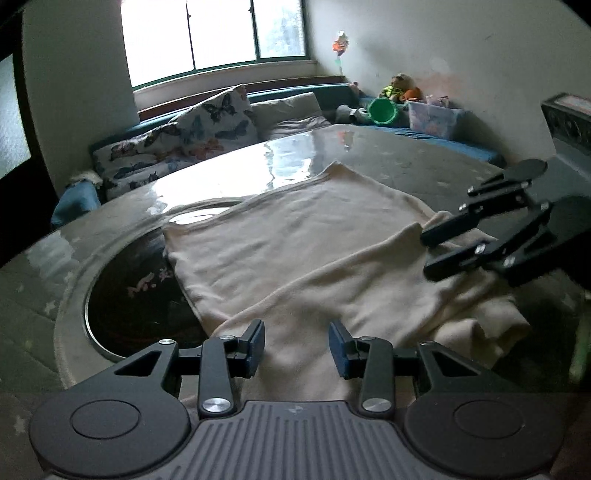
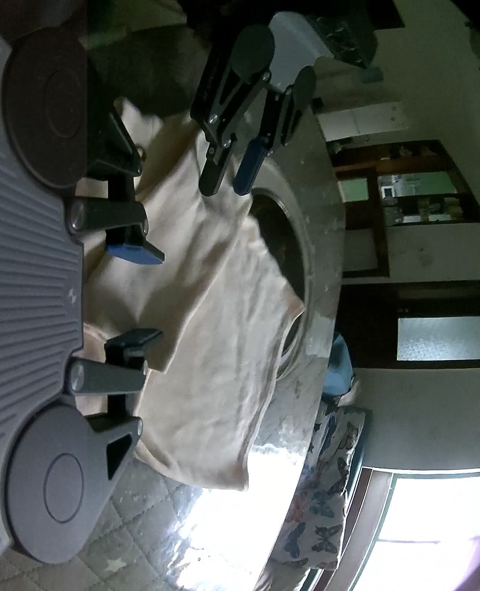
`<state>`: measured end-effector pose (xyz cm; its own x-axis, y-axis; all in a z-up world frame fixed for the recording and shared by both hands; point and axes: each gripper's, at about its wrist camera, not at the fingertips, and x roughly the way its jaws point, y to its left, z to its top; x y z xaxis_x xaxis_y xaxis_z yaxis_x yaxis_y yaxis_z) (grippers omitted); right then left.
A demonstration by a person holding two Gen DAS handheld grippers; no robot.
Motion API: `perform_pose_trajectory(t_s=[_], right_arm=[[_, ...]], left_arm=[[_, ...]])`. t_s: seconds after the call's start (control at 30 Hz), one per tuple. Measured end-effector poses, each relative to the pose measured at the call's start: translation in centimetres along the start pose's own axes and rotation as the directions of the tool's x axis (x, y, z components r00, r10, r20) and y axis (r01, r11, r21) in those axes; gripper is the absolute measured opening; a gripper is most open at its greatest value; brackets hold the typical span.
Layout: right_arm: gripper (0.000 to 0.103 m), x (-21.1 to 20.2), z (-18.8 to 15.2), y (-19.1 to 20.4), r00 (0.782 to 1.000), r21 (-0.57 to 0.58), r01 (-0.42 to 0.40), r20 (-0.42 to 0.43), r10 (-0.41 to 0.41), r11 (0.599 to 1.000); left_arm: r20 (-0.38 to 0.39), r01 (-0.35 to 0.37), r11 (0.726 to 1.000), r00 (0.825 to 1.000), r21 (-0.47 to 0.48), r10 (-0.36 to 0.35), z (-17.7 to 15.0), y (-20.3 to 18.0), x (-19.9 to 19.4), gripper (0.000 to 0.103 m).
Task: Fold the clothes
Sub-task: 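Open both grippers and withdraw them from the folded sweatshirt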
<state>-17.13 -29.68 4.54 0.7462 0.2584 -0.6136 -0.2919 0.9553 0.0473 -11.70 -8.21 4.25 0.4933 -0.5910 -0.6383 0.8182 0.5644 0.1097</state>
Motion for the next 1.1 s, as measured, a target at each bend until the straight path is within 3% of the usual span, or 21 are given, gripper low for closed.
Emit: perform_pose_trajectory(t_s=[0.2,0.47,0.8,1.03,1.1], right_arm=[[0.042,-2.9,-1.0,0.3,0.998,-0.054,-0.036,-0.057,0.033,0.998],[0.049,-5.5,-2.7,0.8,0.99,-0.11,-0.055,-0.137,0.039,0.992],[0.054,-5.6,-3.6,1.2,0.985,-0.143,-0.075,-0.165,0.051,0.987],[0.055,-5.7,-3.8,1.1,0.985,-0.15,-0.079,-0.165,0.053,0.986],[0.055,-5.7,-3.9,1.1,0.985,-0.149,-0.079,-0.164,0.054,0.986]], left_arm=[[-0.011,0.087,0.986,0.996,0.14,-0.086,-2.0,-1.3,-3.1,0.045],[-0.04,0.182,0.95,0.983,0.255,-0.177,-3.8,-2.9,-4.5,0.045],[-0.06,0.179,0.918,0.984,0.355,-0.169,-4.3,-4.5,-3.0,0.045],[-0.032,0.155,0.917,0.988,0.368,-0.154,-4.2,-4.8,-2.6,0.045],[-0.026,0.152,0.917,0.988,0.37,-0.153,-4.2,-4.9,-2.5,0.04]])
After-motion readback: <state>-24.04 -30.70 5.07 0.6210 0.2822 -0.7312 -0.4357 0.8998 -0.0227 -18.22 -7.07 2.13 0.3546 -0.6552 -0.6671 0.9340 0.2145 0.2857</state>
